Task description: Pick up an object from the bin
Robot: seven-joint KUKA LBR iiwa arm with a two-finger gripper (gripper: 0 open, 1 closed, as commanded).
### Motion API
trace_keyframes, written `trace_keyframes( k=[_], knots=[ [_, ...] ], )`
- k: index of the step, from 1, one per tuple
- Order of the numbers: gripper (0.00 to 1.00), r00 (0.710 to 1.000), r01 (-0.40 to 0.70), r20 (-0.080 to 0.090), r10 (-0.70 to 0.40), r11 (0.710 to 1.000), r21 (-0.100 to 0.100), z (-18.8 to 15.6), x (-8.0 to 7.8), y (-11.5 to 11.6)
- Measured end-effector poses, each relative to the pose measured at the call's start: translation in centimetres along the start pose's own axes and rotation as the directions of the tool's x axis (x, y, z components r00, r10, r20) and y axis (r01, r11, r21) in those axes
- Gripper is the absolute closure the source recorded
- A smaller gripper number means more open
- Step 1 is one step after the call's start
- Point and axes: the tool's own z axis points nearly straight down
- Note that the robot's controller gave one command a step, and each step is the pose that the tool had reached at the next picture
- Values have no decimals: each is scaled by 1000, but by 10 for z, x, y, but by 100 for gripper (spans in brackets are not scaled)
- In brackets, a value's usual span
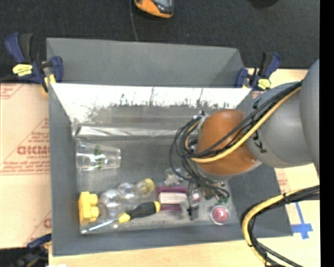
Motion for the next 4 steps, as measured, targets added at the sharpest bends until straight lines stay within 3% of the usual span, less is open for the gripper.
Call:
trace_keyframes(
  k=[4],
  knots=[
    [100,1000,1,0,-1,1000,0,0,0,0]
  ],
)
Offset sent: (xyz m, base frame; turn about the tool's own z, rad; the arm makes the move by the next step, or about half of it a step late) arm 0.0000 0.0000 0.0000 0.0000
